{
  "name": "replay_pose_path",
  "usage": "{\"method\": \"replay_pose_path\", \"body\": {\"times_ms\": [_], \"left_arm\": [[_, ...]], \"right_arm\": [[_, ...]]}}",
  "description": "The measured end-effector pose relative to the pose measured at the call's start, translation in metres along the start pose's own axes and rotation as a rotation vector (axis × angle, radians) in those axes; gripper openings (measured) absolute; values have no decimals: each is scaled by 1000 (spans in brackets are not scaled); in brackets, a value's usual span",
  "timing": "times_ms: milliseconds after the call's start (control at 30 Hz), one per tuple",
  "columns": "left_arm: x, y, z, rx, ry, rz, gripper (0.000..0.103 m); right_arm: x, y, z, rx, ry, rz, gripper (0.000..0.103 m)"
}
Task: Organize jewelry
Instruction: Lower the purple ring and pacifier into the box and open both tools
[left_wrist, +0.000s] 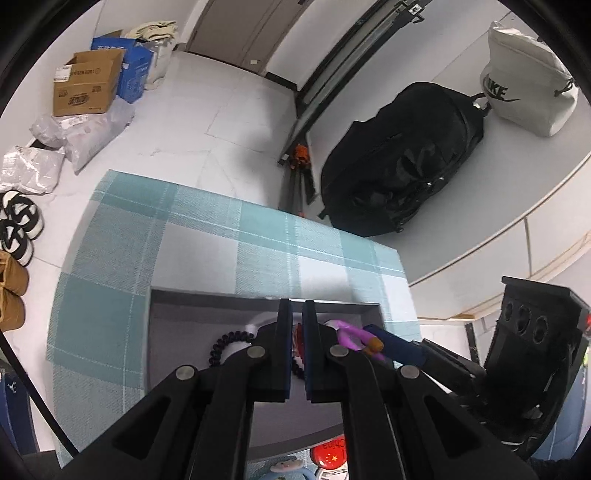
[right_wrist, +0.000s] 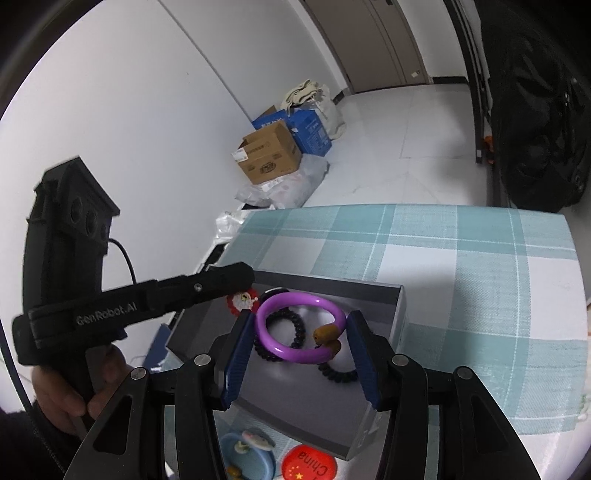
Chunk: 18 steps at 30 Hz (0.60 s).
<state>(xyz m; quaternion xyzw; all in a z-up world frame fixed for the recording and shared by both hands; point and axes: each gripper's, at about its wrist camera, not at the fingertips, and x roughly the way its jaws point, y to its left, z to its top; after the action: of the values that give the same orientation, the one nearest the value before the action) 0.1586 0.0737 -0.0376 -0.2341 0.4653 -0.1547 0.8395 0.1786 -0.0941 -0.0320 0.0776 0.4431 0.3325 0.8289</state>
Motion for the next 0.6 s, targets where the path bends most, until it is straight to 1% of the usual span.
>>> {"method": "replay_pose_path", "body": {"times_ms": [67, 133, 167, 200, 233, 367, 400, 433, 467, 500, 533, 600], "left_arm": [[3, 0, 2, -7, 14, 19, 9], [2, 3, 3, -32, 17, -23, 28], [0, 5, 3, -41, 13, -35, 33], [-3, 5, 2, -50, 5, -37, 41], [-5, 5, 2, -54, -2, -36, 43], [-15, 5, -1, -56, -19, -16, 44], [-19, 3, -2, -55, -29, -3, 45], [-21, 3, -3, -53, -33, 6, 47], [-23, 2, -4, -46, -35, 22, 49], [-25, 0, -6, -40, -37, 54, 53], [-28, -3, -9, -32, -44, 82, 54], [-34, -7, -15, -9, -67, 111, 56]], "right_arm": [[0, 3, -1, -17, 5, -12, 53], [-3, 7, -2, -31, -4, -18, 65], [-7, 9, -3, -44, -15, -18, 69], [-11, 11, -3, -56, -25, -21, 75], [-15, 14, -4, -68, -36, -30, 77], [-27, 20, -10, -108, -54, -61, 79], [-30, 21, -12, -115, -58, -68, 82], [-33, 22, -14, -118, -63, -74, 83], [-37, 22, -16, -120, -70, -77, 83], [-41, 22, -17, -120, -76, -74, 83], [-43, 22, -18, -119, -80, -73, 84], [-49, 22, -22, -114, -91, -80, 85]]}}
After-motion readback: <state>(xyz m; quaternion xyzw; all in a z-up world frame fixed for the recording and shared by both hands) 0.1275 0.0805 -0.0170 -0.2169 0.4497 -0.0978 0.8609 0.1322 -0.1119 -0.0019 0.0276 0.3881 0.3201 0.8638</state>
